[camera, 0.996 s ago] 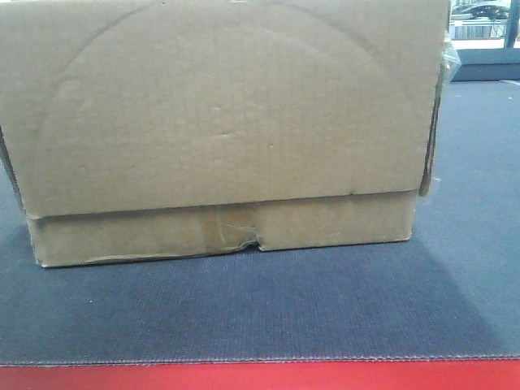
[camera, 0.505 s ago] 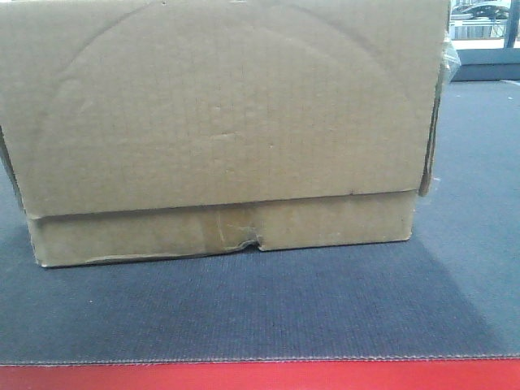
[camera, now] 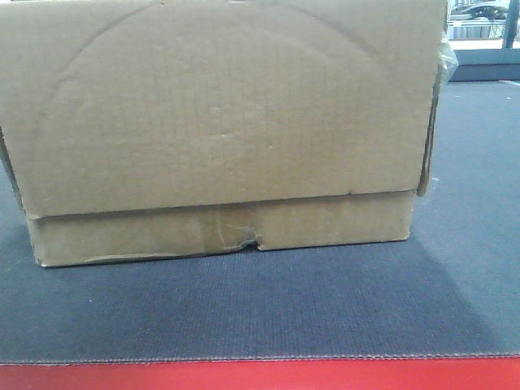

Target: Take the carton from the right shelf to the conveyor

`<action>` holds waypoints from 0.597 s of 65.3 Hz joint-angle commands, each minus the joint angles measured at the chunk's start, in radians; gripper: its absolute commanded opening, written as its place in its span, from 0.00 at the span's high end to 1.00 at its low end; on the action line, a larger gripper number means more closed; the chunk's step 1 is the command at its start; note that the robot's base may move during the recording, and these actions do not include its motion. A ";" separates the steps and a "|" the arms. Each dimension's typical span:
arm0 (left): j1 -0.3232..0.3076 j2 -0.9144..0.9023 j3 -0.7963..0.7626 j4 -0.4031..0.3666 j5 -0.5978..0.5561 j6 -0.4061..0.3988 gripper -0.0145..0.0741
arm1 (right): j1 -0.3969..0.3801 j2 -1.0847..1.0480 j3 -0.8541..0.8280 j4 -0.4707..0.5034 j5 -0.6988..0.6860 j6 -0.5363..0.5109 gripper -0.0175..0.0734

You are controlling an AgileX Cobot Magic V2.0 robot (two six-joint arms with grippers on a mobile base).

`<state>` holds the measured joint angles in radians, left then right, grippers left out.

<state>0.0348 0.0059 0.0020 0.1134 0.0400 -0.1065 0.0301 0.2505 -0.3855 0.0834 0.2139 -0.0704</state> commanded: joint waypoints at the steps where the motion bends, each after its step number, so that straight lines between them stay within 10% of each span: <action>1: 0.001 -0.006 -0.002 -0.007 -0.020 0.001 0.84 | -0.039 -0.046 0.077 0.027 -0.066 -0.019 0.87; 39: 0.001 -0.006 -0.002 -0.007 -0.029 0.001 0.84 | -0.049 -0.250 0.385 0.028 -0.173 -0.019 0.87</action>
<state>0.0348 0.0043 0.0020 0.1134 0.0382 -0.1065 -0.0155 0.0073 0.0007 0.1144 0.0680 -0.0831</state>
